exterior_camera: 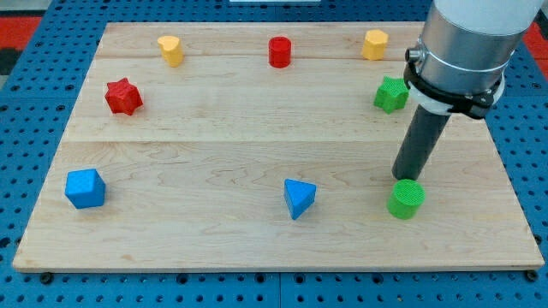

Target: Move your arm to the center of the board

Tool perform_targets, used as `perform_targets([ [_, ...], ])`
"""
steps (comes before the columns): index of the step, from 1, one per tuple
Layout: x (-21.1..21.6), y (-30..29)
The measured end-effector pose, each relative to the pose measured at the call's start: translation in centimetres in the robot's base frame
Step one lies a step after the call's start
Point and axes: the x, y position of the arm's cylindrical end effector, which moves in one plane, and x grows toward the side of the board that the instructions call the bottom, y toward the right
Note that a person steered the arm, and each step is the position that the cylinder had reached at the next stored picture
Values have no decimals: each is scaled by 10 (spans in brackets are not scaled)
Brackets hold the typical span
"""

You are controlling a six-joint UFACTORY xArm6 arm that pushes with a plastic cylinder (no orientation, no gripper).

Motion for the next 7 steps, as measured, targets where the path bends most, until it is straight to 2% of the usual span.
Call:
perform_targets([
  [1,-29,53],
  [2,-14,93],
  [3,-5,94],
  [4,-31,76],
  [5,-79,-18],
  [6,-85,-140],
  [7,-77,-179],
])
